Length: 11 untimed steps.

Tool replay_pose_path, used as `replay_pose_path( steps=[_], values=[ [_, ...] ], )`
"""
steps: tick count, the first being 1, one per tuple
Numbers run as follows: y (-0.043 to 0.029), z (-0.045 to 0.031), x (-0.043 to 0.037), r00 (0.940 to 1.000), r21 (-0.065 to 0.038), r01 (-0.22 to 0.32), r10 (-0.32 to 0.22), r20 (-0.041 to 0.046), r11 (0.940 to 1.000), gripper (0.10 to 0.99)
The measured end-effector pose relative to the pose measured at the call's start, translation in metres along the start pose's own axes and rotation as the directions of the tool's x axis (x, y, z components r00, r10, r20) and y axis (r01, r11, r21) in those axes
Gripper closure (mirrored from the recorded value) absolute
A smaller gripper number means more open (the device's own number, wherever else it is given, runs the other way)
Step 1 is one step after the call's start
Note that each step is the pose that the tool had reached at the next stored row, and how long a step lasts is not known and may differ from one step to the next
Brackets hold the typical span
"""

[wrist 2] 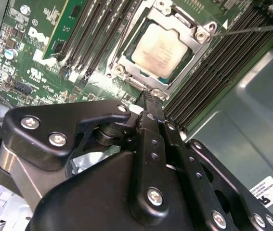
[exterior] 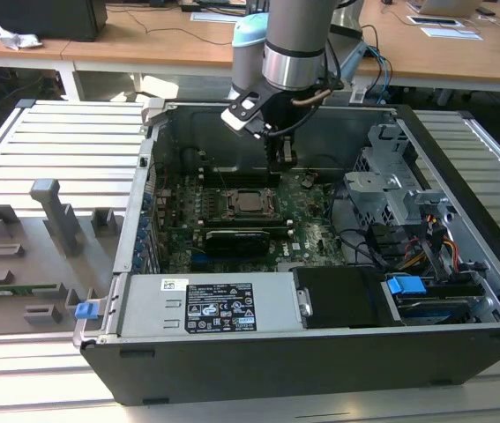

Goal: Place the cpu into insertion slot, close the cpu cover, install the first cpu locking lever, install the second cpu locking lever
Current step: 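Close the cpu cover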

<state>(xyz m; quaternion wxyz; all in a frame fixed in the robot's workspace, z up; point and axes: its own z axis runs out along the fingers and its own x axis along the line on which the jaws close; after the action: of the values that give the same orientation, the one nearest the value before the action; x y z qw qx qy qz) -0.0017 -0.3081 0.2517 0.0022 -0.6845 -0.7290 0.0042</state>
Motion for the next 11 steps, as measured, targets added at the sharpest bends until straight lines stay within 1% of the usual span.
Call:
replay_pose_path(
  steps=[8,11],
  values=[
    [-0.0169,0.0002,0.0011,1.0000,0.000,0.000,0.000,0.0000,1.0000,0.980],
    [-0.0210,0.0002,0.0014,1.0000,0.000,0.000,0.000,-0.0001,1.0000,0.980]
  ],
)
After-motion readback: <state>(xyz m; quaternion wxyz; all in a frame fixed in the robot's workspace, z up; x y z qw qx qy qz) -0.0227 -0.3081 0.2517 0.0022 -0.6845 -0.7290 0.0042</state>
